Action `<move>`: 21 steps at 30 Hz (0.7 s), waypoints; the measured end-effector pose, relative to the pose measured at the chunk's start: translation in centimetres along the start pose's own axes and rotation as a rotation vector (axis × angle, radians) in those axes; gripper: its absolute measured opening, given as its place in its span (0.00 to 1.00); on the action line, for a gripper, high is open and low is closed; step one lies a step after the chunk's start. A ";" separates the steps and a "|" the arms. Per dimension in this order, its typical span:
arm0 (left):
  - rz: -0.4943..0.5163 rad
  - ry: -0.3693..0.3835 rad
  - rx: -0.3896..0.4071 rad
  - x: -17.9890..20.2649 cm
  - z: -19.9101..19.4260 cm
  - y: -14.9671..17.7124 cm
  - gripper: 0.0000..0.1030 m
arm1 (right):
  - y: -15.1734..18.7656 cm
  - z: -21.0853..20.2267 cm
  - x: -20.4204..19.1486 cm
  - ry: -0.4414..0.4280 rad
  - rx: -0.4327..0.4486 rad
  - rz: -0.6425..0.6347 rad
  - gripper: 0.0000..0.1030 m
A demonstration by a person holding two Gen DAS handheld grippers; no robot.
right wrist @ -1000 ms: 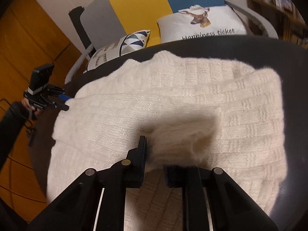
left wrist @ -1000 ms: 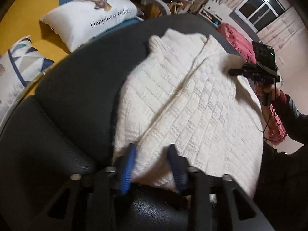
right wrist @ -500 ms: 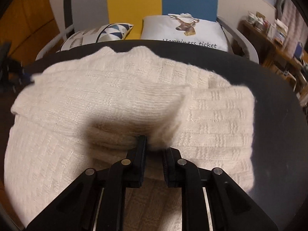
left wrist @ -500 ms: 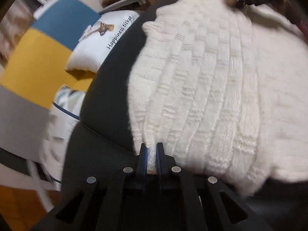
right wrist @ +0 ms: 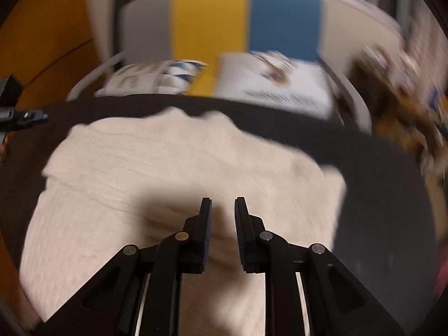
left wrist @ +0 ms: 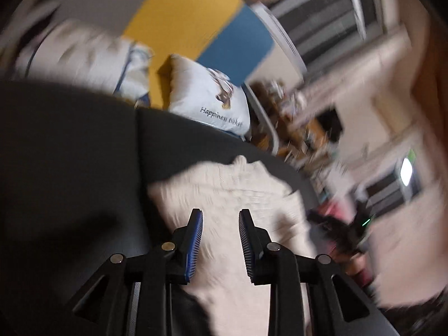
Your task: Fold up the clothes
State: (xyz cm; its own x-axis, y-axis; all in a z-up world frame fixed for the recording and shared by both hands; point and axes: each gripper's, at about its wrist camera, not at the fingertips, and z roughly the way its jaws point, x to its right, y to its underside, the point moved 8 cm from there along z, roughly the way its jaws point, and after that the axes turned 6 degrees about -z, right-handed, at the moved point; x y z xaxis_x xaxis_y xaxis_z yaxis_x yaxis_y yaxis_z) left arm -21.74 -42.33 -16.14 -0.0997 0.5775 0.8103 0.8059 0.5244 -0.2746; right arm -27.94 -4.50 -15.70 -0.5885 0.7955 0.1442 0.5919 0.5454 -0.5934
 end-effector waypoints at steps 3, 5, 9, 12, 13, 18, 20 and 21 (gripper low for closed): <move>-0.211 0.052 0.061 -2.6 -1.3 2.8 0.33 | -0.6 3.9 -1.4 0.034 -0.097 -0.069 0.45; -0.314 0.077 0.098 -4.0 -1.9 4.6 0.36 | 0.9 7.2 -1.7 0.020 -0.195 -0.030 0.46; -0.484 0.161 0.112 -4.7 -0.4 7.9 0.45 | 1.9 7.2 -1.4 0.014 -0.045 0.081 0.50; -0.551 0.221 0.121 -3.7 1.7 9.3 0.50 | 2.7 6.5 -1.0 -0.009 0.040 0.154 0.50; -0.572 0.239 0.124 -3.5 2.3 9.4 0.54 | 2.7 6.4 -1.0 -0.009 0.047 0.160 0.50; -0.680 0.239 0.234 -3.7 4.9 8.2 0.59 | 2.4 6.4 -1.1 0.001 0.054 0.156 0.50; -0.737 0.218 0.319 -4.3 5.1 7.6 0.59 | 2.5 6.6 -1.0 0.003 0.057 0.155 0.50; -0.750 0.208 0.354 -4.5 5.0 7.5 0.59 | 2.5 6.6 -1.0 0.004 0.057 0.155 0.50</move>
State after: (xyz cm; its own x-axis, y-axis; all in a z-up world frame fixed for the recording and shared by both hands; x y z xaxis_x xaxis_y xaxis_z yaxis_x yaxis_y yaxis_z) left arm -18.13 -37.91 -24.46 -0.3971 -0.1094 0.9112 0.3364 0.9064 0.2554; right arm -29.50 -5.67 -22.60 -0.4903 0.8701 0.0507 0.6428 0.4003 -0.6531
